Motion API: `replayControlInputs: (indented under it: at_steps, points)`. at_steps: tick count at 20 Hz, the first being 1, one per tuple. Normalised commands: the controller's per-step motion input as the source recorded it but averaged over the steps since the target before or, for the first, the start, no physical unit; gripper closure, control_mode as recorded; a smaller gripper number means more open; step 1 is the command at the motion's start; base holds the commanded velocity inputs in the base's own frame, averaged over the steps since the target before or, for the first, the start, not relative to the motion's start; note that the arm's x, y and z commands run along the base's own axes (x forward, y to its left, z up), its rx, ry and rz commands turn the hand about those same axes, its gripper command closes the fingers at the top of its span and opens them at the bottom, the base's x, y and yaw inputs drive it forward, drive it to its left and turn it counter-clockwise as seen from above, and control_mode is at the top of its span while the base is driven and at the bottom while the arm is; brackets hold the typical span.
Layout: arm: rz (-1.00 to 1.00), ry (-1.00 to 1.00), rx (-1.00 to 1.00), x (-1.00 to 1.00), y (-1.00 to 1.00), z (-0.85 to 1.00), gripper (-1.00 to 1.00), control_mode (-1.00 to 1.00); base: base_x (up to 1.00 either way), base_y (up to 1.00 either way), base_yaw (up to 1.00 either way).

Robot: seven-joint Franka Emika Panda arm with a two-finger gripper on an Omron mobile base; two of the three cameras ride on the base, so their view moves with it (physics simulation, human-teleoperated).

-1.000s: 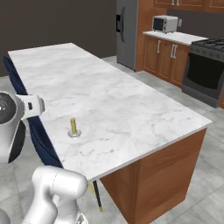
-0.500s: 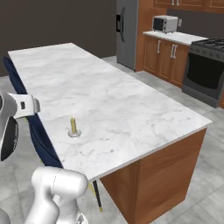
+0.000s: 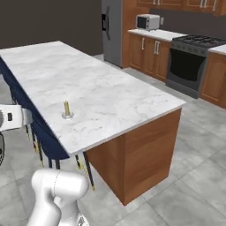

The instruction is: Get the candle and the beer from the cabinet and move them to the dining counter.

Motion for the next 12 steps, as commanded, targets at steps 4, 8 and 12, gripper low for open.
replayControlInputs:
  at_steps: [4, 8, 12]
  points:
    - [0.0, 0.0, 0.0, 0.0, 0.0, 0.0, -1.0, 1.0, -0.92, -0.41, -0.27]
    - [0.0, 0.0, 0.0, 0.0, 0.0, 0.0, -1.0, 1.0, -0.22, -0.55, -0.26]
    - [0.0, 0.0, 0.0, 0.0, 0.0, 0.0, -1.0, 1.0, 0.09, -0.64, -0.29]
